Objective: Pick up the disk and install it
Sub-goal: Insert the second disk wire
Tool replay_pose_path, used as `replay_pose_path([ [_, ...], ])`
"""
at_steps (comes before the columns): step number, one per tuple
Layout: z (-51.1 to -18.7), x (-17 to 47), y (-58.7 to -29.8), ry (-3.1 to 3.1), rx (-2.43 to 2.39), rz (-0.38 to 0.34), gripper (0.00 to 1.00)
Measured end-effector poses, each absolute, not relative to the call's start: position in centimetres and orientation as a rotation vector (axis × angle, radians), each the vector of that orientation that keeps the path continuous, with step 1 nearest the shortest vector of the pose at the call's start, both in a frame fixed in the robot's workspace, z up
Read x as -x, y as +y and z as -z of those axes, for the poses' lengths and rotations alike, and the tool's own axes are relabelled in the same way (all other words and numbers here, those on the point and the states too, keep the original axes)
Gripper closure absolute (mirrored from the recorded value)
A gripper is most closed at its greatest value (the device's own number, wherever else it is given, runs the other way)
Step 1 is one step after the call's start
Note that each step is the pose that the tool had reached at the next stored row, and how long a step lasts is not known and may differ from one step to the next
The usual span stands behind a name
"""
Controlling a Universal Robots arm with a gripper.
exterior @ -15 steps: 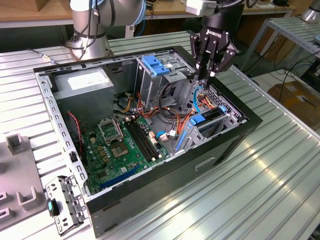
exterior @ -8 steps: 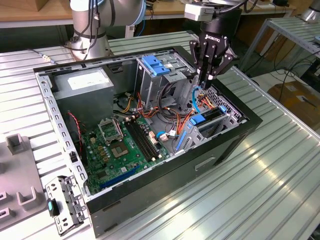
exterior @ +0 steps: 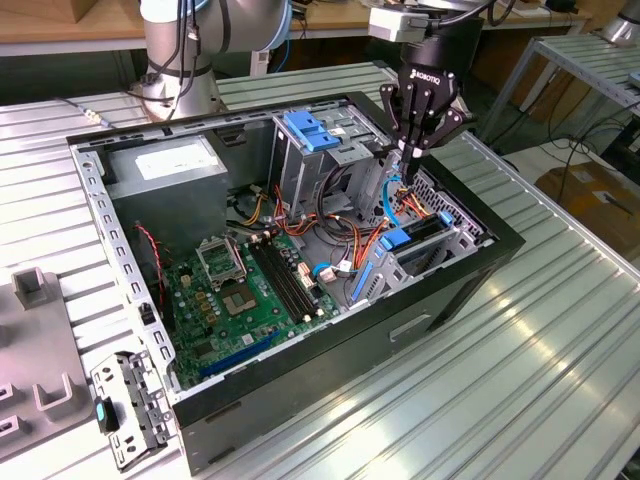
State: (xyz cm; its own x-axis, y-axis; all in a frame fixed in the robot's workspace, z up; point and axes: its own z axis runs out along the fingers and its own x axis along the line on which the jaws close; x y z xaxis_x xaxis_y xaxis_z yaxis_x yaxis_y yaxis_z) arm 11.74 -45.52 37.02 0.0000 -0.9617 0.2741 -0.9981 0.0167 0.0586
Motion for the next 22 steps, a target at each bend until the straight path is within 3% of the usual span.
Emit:
replay_pose_path([
  [12,-37.02,-11.74,-45.52,-2.055,-2.038,-0.224,0.89],
  [14,-37.02,-11.74,-45.52,-2.055,-2.038,-0.224,0.89],
  [15,-37.02,-11.74,-45.52,-2.055,-2.038,-0.224,0.82],
  [22,-36.86,-11.74,-45.52,-2.039,-2.019,-0.255,0.82],
])
